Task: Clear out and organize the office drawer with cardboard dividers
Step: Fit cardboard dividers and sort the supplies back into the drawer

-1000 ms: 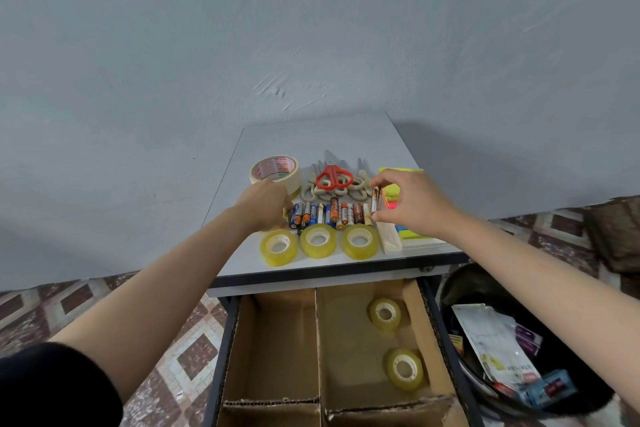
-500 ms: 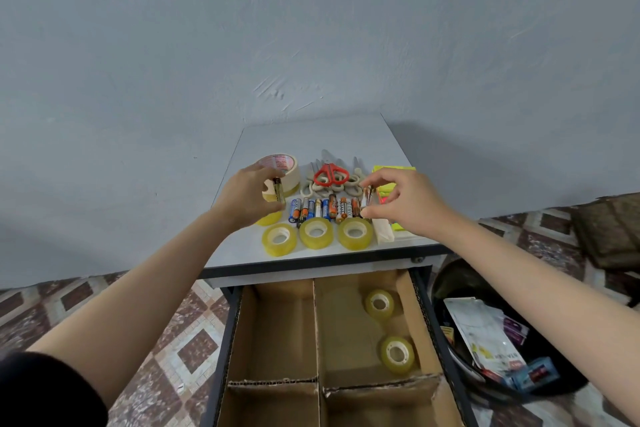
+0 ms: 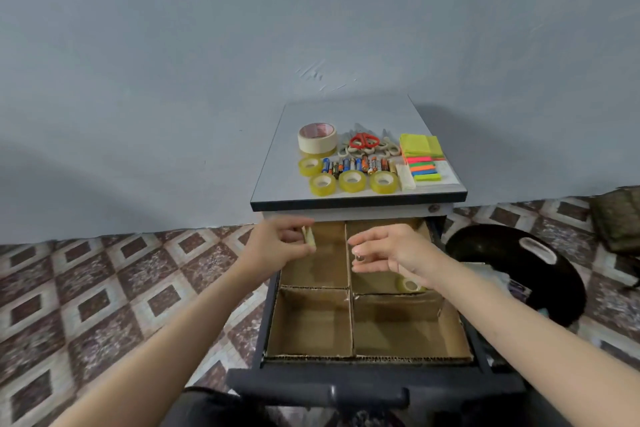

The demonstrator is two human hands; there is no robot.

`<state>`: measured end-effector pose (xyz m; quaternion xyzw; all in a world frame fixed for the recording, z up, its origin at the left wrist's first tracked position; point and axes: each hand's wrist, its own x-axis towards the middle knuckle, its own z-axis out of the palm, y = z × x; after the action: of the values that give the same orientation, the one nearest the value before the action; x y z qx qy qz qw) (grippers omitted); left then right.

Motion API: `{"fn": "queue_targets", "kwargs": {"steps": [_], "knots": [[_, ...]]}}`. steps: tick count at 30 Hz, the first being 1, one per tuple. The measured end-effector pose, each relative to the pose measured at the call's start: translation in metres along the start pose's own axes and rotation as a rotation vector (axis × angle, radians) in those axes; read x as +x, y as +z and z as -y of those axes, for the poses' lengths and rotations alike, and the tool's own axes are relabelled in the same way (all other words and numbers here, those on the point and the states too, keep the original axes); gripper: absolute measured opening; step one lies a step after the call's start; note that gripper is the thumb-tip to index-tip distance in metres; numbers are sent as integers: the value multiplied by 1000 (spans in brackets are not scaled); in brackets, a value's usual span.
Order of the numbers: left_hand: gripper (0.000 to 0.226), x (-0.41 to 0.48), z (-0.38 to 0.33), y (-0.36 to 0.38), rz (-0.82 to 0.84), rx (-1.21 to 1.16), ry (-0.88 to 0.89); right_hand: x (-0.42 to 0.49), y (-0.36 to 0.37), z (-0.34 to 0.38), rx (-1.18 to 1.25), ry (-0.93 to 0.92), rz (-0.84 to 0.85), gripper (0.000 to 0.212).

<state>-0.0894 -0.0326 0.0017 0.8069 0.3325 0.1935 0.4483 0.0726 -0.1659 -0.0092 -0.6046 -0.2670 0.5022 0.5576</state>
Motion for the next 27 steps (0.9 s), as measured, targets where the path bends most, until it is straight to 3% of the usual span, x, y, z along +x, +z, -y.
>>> {"fn": "queue_targets", "kwargs": {"steps": [4,8,10,15,19,27], "knots": [[36,-38,29,2,104,-167,-139,-10,16,-37,23,63,-13,8],[15,-56,58,10,35,-309,-228,-15,27,-65,-64,110,3,11],[16,-58,69,13,52,-169,-247,-14,30,-74,-109,118,11,13],[52,-47,89,20,255,155,-221,2,31,-78,-138,121,-20,27],[38,-28,100,27,400,401,-150,23,30,-77,-115,152,-14,34],[38,10,113,57,794,760,-36,66,21,-79,-56,151,32,32]]}}
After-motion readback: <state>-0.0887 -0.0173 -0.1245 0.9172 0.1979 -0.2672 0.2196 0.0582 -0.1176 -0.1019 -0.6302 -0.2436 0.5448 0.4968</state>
